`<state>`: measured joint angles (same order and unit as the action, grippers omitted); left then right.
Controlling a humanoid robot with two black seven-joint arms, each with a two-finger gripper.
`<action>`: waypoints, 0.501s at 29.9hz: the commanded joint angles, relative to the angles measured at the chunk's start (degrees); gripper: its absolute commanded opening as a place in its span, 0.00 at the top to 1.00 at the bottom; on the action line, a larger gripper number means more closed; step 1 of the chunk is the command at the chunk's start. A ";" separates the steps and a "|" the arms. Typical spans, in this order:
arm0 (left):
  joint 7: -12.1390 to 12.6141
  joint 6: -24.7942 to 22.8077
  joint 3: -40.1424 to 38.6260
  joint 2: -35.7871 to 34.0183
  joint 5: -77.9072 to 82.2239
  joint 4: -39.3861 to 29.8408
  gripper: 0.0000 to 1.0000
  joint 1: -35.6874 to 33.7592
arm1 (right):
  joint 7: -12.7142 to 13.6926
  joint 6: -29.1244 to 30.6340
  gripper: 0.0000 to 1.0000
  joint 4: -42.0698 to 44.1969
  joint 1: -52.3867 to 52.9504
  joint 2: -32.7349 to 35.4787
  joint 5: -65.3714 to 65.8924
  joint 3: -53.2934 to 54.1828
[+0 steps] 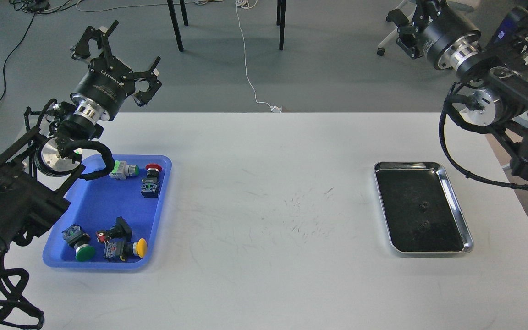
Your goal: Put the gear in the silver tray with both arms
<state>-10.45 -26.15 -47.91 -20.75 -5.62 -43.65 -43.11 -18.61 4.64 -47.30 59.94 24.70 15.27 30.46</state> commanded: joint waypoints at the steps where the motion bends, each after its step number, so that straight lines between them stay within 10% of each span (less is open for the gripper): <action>1: -0.10 -0.04 0.01 1.15 0.09 0.06 0.02 0.05 | -0.02 0.19 0.01 0.63 -3.94 -3.34 -6.82 6.44; 15: -0.19 -0.30 -0.17 2.38 -0.53 1.29 0.02 0.75 | 2.18 8.36 0.01 2.74 -11.51 -8.18 -31.00 18.50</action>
<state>-10.71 -26.41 -48.08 -18.54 -6.00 -42.72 -42.55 -16.47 12.15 -45.06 49.16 16.54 -12.17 48.29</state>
